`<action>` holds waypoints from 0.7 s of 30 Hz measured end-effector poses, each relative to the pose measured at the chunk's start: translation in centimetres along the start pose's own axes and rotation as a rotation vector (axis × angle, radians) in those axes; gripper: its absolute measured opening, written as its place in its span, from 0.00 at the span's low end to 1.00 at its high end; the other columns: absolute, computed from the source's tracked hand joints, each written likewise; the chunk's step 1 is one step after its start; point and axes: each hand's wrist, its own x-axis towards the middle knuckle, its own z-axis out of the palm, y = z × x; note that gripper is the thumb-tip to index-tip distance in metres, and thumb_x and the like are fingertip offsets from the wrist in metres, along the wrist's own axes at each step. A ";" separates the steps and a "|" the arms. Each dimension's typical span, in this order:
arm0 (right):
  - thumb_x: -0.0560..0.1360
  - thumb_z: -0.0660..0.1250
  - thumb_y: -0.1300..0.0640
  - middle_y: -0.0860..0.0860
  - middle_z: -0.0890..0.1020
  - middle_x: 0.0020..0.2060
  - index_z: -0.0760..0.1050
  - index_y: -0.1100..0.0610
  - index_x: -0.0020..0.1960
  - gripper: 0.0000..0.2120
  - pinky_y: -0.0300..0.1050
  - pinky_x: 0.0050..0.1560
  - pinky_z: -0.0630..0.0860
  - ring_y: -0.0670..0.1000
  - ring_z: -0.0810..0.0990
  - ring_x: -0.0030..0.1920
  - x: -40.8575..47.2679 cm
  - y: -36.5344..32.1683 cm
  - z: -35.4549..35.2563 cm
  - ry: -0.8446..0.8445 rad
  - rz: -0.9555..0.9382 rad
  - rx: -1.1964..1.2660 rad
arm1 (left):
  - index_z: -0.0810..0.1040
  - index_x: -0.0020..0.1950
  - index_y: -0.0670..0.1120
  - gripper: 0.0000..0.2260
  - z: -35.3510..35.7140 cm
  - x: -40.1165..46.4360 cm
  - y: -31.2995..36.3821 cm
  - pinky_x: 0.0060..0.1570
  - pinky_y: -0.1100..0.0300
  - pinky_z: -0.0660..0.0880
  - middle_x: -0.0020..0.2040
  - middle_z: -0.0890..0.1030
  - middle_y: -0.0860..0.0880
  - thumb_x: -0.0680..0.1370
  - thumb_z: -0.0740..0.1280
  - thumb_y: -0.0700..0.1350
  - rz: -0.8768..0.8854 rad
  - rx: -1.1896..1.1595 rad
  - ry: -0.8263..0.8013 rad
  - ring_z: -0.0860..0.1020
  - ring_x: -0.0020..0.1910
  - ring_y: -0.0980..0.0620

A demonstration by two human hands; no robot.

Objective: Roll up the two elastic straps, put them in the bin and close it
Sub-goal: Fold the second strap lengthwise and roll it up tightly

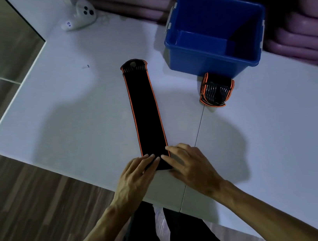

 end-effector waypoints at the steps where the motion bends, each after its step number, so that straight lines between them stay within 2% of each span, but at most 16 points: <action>1: 0.75 0.71 0.51 0.55 0.78 0.64 0.75 0.56 0.67 0.22 0.50 0.54 0.78 0.57 0.77 0.62 0.2 0.0 0.0 0.014 -0.013 -0.004 | 0.76 0.66 0.42 0.17 -0.1 0.0 0.0 0.63 0.55 0.72 0.63 0.79 0.45 0.77 0.67 0.42 0.004 0.004 -0.001 0.76 0.63 0.47; 5: 0.77 0.67 0.52 0.53 0.82 0.58 0.78 0.57 0.62 0.16 0.51 0.49 0.79 0.55 0.79 0.57 1.2 0.3 0.0 0.011 0.001 0.092 | 0.76 0.65 0.40 0.16 -0.4 0.5 0.2 0.57 0.57 0.75 0.60 0.80 0.46 0.77 0.66 0.40 -0.023 -0.022 -0.006 0.79 0.58 0.48; 9: 0.81 0.57 0.45 0.50 0.83 0.51 0.79 0.57 0.59 0.20 0.50 0.50 0.76 0.52 0.77 0.52 3.5 1.1 -1.7 -0.132 0.095 0.372 | 0.78 0.62 0.41 0.18 -1.6 2.6 0.2 0.49 0.57 0.76 0.55 0.83 0.47 0.81 0.57 0.50 -0.225 -0.259 -0.028 0.80 0.49 0.48; 13: 0.80 0.64 0.51 0.53 0.83 0.47 0.79 0.57 0.59 0.13 0.49 0.52 0.75 0.52 0.78 0.49 6.5 1.3 -3.3 -0.212 0.318 0.590 | 0.79 0.59 0.45 0.12 -2.2 4.6 -0.8 0.44 0.67 0.76 0.50 0.84 0.50 0.78 0.66 0.48 -0.559 -0.464 0.033 0.81 0.44 0.56; 15: 0.80 0.66 0.52 0.52 0.83 0.45 0.79 0.56 0.58 0.11 0.49 0.51 0.77 0.50 0.80 0.45 7.2 1.3 -3.3 -0.221 0.405 0.662 | 0.81 0.54 0.45 0.09 -2.1 5.4 -1.3 0.43 0.63 0.78 0.47 0.84 0.50 0.76 0.69 0.46 -0.662 -0.494 0.063 0.81 0.42 0.57; 18: 0.79 0.66 0.53 0.51 0.82 0.44 0.78 0.55 0.58 0.10 0.49 0.50 0.78 0.48 0.80 0.44 7.3 0.9 -2.7 -0.209 0.437 0.672 | 0.81 0.50 0.45 0.06 -1.7 5.6 -1.1 0.42 0.55 0.79 0.44 0.82 0.51 0.75 0.71 0.45 -0.657 -0.458 0.096 0.80 0.40 0.55; 21: 0.79 0.66 0.55 0.51 0.81 0.43 0.74 0.54 0.58 0.08 0.48 0.47 0.78 0.49 0.80 0.43 6.8 0.0 -2.2 -0.128 0.430 0.666 | 0.79 0.49 0.43 0.06 -1.3 4.9 -0.7 0.40 0.57 0.78 0.48 0.76 0.49 0.75 0.71 0.44 -0.578 -0.399 0.175 0.77 0.41 0.52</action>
